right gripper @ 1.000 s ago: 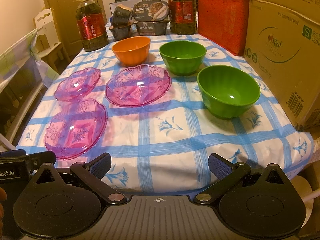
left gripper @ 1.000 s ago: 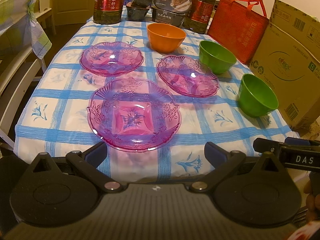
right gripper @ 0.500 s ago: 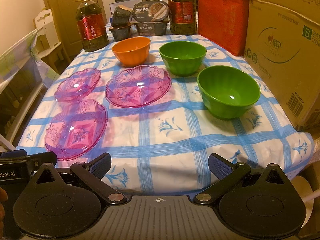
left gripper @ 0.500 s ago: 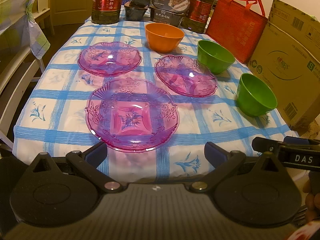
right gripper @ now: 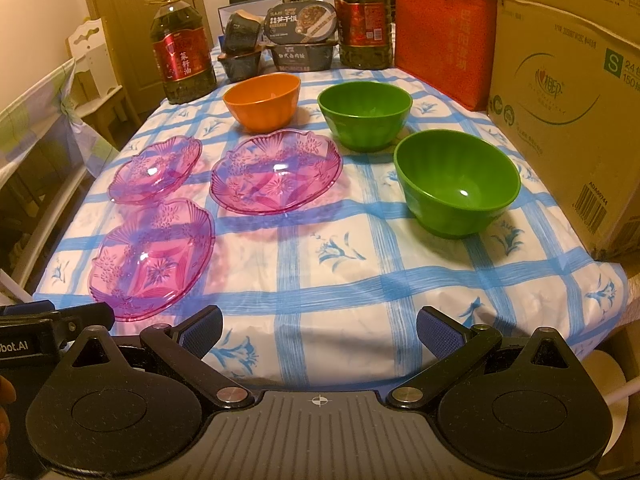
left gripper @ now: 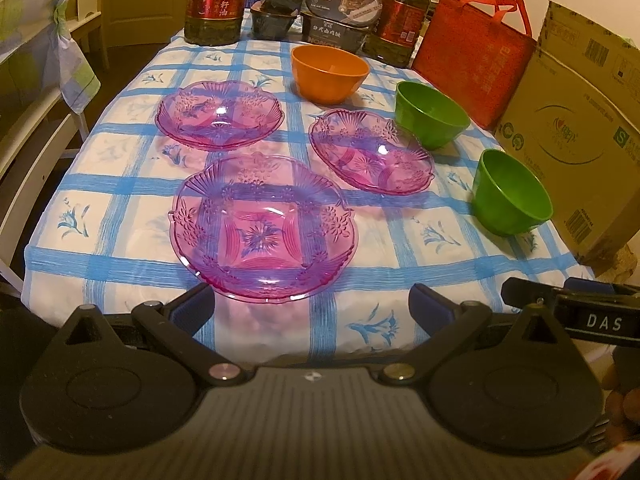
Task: Organize plates and bowls
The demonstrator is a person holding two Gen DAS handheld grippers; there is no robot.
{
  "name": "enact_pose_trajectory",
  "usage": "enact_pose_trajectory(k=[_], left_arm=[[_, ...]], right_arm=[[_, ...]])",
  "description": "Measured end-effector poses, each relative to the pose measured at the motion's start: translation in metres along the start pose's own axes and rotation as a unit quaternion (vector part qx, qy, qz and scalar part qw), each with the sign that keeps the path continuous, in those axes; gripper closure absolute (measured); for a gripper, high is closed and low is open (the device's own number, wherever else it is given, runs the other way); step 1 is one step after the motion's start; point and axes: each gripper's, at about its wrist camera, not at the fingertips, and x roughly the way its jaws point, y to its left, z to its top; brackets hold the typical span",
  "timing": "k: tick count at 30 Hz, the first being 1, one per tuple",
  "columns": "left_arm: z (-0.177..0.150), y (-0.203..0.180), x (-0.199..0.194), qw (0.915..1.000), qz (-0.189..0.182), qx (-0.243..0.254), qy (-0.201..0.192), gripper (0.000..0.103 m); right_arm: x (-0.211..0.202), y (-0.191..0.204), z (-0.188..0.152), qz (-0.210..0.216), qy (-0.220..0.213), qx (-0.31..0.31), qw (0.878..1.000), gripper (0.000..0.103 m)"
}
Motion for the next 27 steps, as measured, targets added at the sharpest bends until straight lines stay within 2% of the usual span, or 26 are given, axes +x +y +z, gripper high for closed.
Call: enact_pose_trajectory(k=[18, 23, 27], left_arm=[[0.023, 0.053, -0.001, 0.9961, -0.034, -0.080, -0.017, 0.001], [0.030, 0.079, 0.001, 0.9935, -0.033, -0.106, -0.026, 0.001], [0.034, 0.095, 0.006, 0.9931, -0.019, -0.111, -0.033, 0.001]], right_arm=[[0.014, 0.020, 0.023, 0.036, -0.019, -0.024, 0.999, 0.001], [0.016, 0.029, 0.032, 0.041, -0.028, -0.025, 0.998, 0.001], [0.024, 0.038, 0.035, 0.056, -0.020, -0.037, 0.998, 0.001]])
